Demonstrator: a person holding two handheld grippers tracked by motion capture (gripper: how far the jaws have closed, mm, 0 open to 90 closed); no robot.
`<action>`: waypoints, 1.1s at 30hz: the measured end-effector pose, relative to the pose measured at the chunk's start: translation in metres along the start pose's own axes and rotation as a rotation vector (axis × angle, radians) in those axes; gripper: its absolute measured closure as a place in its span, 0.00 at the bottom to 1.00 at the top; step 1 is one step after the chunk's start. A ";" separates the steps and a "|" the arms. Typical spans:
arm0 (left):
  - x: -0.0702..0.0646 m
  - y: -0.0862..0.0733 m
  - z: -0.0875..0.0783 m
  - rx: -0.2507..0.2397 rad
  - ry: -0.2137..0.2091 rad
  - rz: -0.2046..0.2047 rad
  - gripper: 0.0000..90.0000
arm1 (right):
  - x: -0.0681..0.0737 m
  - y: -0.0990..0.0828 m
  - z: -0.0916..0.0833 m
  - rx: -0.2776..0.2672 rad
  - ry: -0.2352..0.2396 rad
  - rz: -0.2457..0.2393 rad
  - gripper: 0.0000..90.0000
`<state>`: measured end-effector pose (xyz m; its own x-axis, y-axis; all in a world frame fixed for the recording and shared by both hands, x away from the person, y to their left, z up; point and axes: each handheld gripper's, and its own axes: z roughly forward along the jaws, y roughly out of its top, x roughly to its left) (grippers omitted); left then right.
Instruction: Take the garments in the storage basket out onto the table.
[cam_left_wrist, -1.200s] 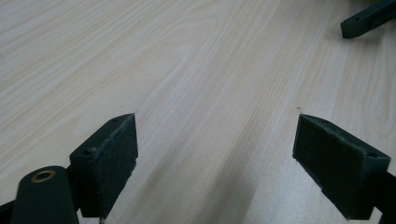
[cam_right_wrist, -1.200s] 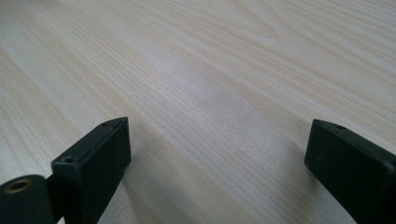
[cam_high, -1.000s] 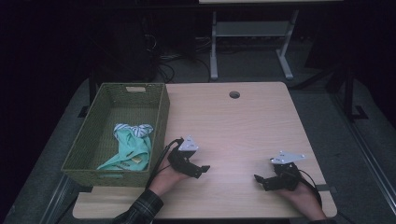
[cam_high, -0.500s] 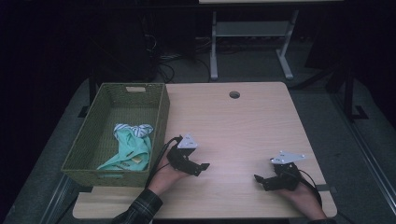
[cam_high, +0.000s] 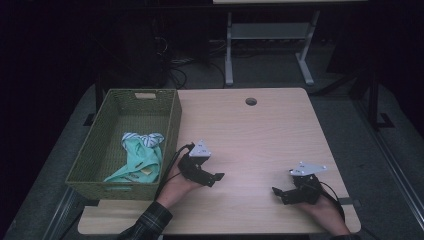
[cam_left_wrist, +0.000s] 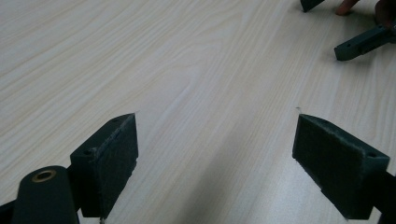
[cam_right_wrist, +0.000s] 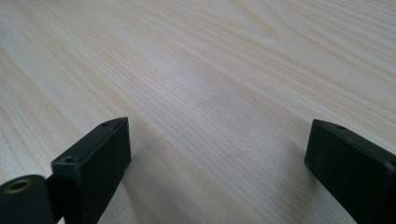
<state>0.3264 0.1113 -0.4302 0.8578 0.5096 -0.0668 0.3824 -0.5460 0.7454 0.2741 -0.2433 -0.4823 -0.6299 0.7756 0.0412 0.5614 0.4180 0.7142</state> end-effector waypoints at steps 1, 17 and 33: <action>0.000 0.000 0.000 0.003 -0.001 0.003 0.15 | 0.000 0.000 0.000 0.000 0.000 0.000 0.07; 0.000 0.011 -0.007 0.012 0.002 0.012 0.15 | 0.000 0.000 0.000 0.000 0.000 0.000 0.07; -0.001 0.023 -0.014 0.023 0.010 0.017 0.15 | 0.000 0.000 0.000 0.000 0.000 0.000 0.07</action>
<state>0.3301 0.1074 -0.4034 0.8608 0.5068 -0.0476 0.3760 -0.5699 0.7307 0.2741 -0.2433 -0.4823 -0.6296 0.7758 0.0413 0.5615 0.4177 0.7143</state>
